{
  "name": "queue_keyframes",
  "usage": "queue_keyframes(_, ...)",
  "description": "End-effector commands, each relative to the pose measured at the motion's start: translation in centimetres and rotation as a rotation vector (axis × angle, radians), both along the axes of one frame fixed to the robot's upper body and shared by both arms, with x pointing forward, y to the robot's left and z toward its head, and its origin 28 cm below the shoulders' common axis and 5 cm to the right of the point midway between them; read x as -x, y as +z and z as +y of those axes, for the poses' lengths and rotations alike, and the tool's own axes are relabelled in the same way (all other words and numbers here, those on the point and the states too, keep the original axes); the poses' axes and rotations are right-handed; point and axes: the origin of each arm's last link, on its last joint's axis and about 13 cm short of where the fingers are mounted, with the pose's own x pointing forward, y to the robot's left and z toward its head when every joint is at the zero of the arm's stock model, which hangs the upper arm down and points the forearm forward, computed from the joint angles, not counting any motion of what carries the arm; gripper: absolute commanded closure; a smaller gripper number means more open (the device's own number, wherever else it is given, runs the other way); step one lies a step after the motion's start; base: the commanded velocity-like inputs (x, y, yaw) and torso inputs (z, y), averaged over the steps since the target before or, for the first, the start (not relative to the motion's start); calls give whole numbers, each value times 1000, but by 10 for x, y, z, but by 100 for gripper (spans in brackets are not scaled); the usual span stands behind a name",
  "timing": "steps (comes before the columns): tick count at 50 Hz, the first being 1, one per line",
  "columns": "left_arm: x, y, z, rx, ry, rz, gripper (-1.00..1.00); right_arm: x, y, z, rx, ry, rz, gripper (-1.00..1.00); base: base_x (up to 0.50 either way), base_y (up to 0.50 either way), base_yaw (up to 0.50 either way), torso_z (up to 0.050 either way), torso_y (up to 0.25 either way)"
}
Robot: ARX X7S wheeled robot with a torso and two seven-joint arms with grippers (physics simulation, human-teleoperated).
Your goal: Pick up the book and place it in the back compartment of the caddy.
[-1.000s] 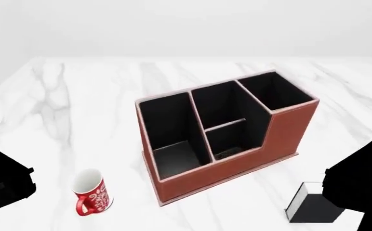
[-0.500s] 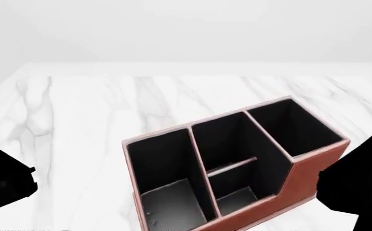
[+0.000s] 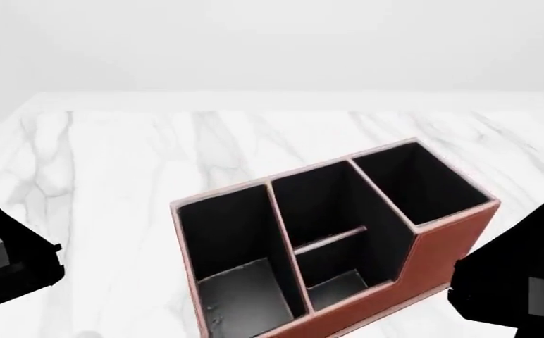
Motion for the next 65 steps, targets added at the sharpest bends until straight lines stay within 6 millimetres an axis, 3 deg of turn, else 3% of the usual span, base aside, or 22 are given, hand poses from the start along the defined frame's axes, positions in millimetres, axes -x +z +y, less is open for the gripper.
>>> queue_keyframes(1,-1,-4,1,-13,12,15,-100,2,0,-1,26,-9,-12,-100,-285,-500,0,0,0)
queue_keyframes(9,-2,-4,0,-14,6,20,-100,2,0,0,22,-5,-13,-100,-290,-471,0,0,0)
queue_keyframes(23,-5,-7,0,-13,-8,41,-100,1,-1,0,14,-9,-1,-100,0,0,0,0,0)
queue_keyframes(30,-14,-13,-11,-34,-100,135,-100,1,-1,1,19,-3,5,-100,0,0,0,0,0)
queue_keyframes(48,-36,3,-74,-246,-683,349,-100,1,-1,2,29,13,11,-100,0,0,0,0,0)
queue_keyframes(60,-35,3,-99,-446,-991,446,-100,2,0,2,30,17,7,-100,0,0,0,0,0)
queue_keyframes(65,-40,3,-103,-483,-1004,466,-100,2,-1,2,29,19,9,-100,0,0,0,0,0)
